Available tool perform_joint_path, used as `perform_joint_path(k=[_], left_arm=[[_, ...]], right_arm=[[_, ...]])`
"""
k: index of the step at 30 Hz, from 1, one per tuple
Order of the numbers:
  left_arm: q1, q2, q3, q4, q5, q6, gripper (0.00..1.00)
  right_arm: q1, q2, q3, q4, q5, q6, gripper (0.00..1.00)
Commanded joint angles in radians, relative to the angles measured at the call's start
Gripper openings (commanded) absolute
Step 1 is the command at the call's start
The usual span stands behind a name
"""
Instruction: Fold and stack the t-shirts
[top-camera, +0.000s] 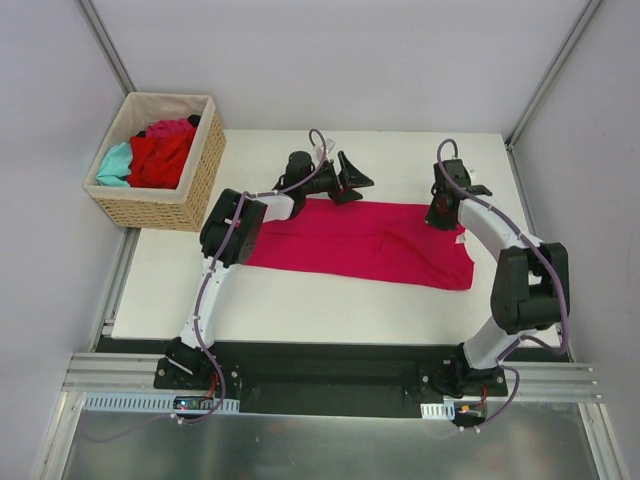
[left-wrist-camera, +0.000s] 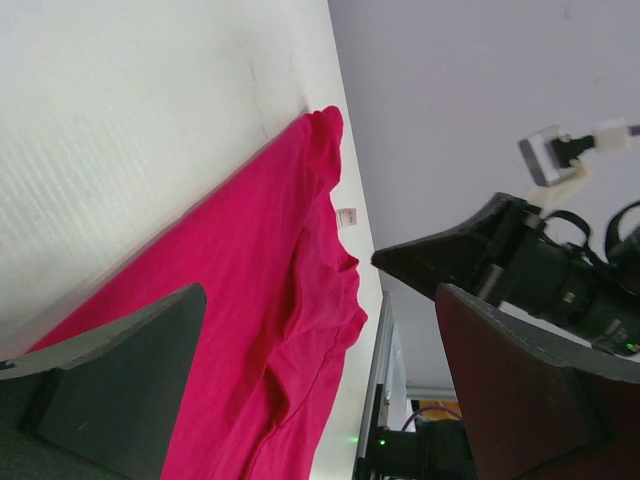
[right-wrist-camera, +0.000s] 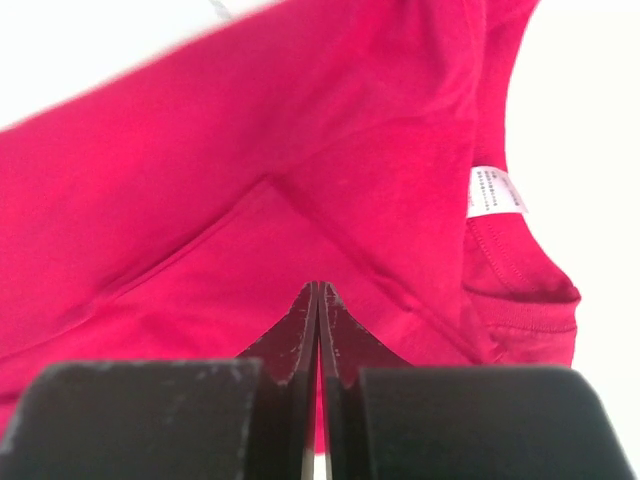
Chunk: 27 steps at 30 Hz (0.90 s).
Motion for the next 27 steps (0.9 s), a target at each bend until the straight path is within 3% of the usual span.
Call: perform_joint_path(k=[1,13,27], left_arm=[[0.001,-0.026,-0.037,0.052,0.041,0.009,0.99],[0.001,-0.006,-0.051,0.034,0.051,0.019,0.99],[0.001,-0.014,-0.087,0.051,0.051,0.02,0.99]], right_arm=[[-0.043,0.114,0.051,-0.03,0.048,0.016,0.01],[-0.054,0.178,0.071,-0.004,0.014,0.004,0.01],[0.015,0.276,0.138,0.016,-0.018,-0.018,0.01]])
